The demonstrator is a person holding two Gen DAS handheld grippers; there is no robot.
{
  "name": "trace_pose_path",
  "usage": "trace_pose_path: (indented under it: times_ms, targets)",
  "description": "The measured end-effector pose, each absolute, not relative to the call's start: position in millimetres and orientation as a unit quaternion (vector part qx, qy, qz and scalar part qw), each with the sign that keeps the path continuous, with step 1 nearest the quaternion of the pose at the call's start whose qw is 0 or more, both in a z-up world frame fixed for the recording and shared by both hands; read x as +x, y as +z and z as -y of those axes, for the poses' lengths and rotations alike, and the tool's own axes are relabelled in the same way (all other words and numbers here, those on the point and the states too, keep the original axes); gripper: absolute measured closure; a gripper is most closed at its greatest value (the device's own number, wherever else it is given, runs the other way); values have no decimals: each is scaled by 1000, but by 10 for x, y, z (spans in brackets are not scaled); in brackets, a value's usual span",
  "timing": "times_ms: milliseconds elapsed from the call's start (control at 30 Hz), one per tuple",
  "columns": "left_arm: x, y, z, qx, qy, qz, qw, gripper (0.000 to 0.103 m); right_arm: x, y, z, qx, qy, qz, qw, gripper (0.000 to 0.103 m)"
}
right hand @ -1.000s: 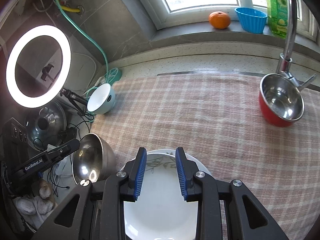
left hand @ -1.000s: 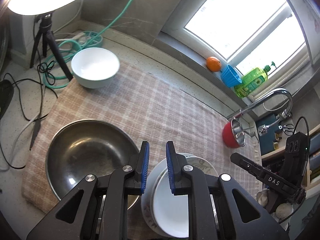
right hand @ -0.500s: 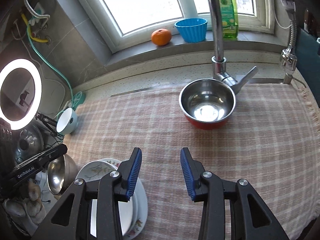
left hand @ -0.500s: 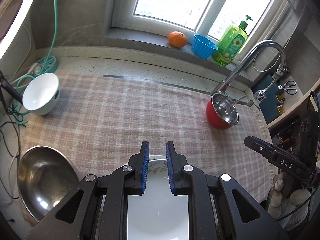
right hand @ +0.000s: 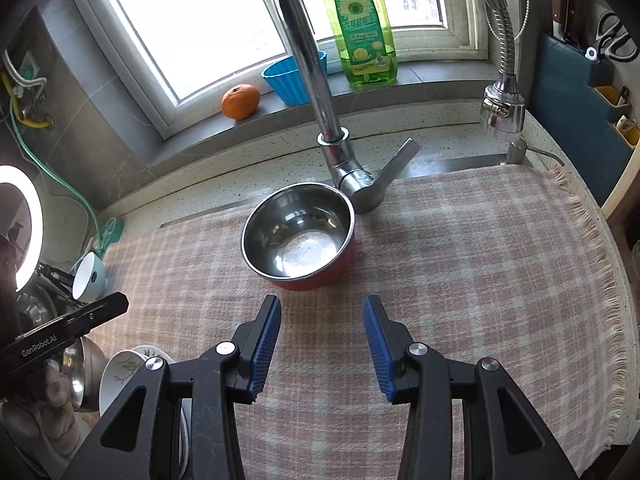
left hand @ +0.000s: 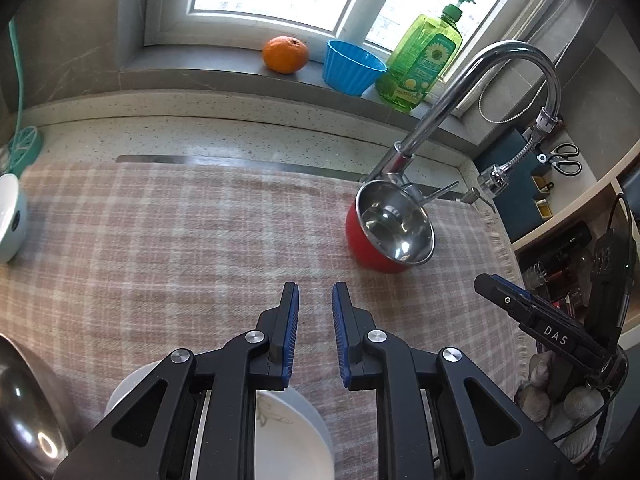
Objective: Organize plates and bowls
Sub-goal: 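Move both grippers to the red steel-lined bowl beside the faucet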
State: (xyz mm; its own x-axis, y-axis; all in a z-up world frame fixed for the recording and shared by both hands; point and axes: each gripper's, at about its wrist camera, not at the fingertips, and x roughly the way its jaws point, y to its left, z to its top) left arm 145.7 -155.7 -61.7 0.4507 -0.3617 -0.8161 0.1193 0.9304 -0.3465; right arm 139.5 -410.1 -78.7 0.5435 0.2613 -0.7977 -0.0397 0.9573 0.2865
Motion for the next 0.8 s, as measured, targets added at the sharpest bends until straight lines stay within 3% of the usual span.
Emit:
trace_pose_path:
  times_ms: [433, 800]
  targets:
    - [2038, -825, 1997, -128, -154, -524, 828, 87, 1884, -932, 4348, 150, 98, -466, 867, 64]
    - [2341, -1047, 2223, -111, -147, -546, 817, 87, 2167, -1200, 4385, 171, 97, -485, 852, 72]
